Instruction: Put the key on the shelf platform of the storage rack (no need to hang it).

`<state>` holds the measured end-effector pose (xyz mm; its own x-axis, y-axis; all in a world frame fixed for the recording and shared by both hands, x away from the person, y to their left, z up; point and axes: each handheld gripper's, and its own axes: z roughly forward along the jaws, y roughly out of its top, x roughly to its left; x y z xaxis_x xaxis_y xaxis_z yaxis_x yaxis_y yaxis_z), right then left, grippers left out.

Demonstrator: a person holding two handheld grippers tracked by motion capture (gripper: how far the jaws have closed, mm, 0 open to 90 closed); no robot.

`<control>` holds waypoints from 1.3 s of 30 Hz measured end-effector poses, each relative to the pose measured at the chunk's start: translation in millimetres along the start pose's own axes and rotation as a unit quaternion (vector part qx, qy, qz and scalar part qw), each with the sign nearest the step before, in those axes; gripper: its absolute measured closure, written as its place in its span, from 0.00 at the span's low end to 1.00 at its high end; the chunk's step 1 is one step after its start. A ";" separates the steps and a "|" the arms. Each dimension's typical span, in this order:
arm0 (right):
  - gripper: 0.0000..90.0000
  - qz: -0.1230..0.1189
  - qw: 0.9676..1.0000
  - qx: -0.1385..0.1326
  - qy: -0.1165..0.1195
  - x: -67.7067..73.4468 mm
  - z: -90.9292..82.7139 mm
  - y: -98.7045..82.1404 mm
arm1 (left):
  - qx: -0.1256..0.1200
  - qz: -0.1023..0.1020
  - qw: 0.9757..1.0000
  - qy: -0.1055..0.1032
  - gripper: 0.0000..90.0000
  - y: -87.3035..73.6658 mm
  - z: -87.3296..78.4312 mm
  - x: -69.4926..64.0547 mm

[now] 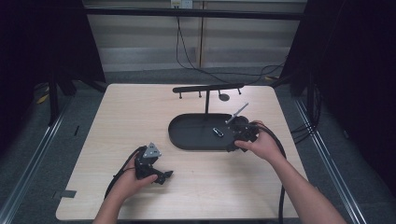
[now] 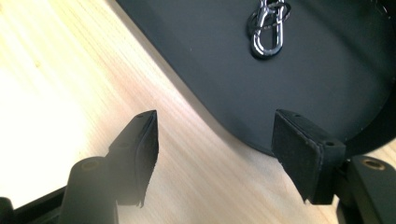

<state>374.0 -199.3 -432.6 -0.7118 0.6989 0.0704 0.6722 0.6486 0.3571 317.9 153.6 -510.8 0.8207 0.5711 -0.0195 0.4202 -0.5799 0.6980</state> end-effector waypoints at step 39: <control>0.34 -0.007 1.000 0.002 0.024 10.9 -12.9 -47.2 | 0.000 0.000 1.000 0.000 0.00 0.0 0.0 0.0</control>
<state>331.9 -226.2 -436.7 -0.7294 0.6750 0.1108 0.6636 0.6589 0.3543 317.9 153.7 -510.7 0.8209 0.5708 -0.0201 0.4204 -0.5800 0.6977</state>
